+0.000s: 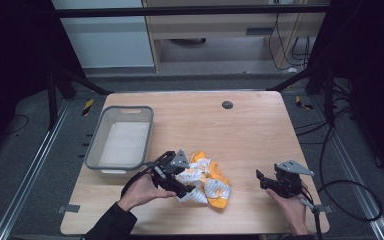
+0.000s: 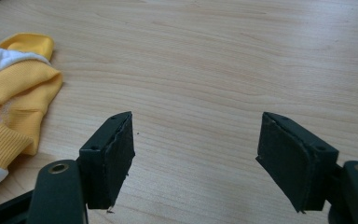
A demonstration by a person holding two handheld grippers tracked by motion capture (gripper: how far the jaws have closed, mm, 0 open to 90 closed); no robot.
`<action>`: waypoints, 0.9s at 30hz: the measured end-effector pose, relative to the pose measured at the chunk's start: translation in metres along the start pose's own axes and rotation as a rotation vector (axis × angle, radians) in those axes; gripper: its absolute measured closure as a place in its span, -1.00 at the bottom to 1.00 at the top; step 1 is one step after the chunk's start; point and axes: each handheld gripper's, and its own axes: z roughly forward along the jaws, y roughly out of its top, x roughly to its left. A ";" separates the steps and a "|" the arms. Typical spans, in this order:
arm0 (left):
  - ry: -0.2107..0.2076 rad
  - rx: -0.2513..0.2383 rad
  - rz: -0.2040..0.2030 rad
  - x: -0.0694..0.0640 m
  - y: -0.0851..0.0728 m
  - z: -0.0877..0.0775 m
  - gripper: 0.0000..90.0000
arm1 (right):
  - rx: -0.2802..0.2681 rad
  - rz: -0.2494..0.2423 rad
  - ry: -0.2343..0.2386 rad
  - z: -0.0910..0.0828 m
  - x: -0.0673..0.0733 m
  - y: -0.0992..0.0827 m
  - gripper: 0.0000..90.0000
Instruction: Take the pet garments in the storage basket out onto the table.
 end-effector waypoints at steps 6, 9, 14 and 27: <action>0.032 -0.067 -0.059 0.004 -0.018 -0.011 -0.54 | -0.001 -0.002 -0.002 0.000 -0.001 0.000 -0.41; 0.074 -0.088 -0.091 0.005 -0.028 -0.014 -0.54 | -0.001 -0.001 -0.001 0.000 -0.001 0.000 -0.41; 0.127 -0.130 -0.144 0.005 -0.040 -0.021 -0.53 | -0.001 0.000 -0.002 0.000 -0.001 -0.001 -0.41; 0.231 -0.242 -0.263 0.006 -0.075 -0.043 -0.49 | 0.005 0.003 0.010 -0.001 0.001 -0.001 -0.45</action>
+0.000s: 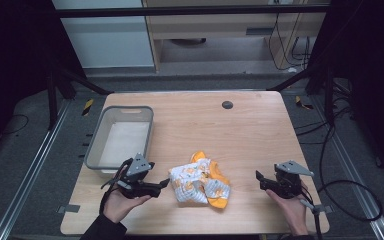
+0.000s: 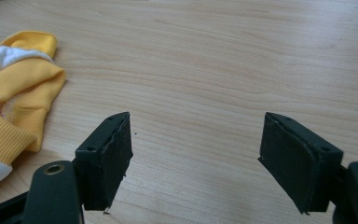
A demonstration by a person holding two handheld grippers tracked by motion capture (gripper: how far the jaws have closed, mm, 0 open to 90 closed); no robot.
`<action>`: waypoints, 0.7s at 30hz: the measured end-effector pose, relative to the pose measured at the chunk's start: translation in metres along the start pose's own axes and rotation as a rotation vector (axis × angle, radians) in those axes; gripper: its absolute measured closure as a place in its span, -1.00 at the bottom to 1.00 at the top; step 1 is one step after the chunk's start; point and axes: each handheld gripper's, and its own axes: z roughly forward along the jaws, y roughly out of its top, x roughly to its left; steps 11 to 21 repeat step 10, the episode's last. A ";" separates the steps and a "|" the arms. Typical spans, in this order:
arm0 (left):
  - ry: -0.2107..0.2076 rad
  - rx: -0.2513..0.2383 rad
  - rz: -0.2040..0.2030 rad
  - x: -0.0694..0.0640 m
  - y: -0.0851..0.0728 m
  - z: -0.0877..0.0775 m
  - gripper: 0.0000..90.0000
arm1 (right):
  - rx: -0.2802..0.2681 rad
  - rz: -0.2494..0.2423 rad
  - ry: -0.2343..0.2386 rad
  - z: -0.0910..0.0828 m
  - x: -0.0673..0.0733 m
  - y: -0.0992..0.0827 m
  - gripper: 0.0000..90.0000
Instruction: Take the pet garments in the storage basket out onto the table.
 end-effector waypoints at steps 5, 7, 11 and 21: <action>0.037 -0.019 -0.033 0.004 -0.007 -0.002 -0.46 | -0.001 -0.006 0.001 0.000 0.000 0.000 -0.49; 0.046 -0.022 -0.033 0.005 -0.009 -0.003 -0.43 | -0.001 -0.006 0.000 0.000 0.000 0.000 -0.49; 0.063 -0.037 -0.047 0.006 -0.012 -0.006 -0.39 | -0.001 -0.007 -0.001 0.000 0.000 0.000 -0.50; 0.063 -0.037 -0.047 0.006 -0.012 -0.006 -0.39 | -0.001 -0.007 -0.001 0.000 0.000 0.000 -0.50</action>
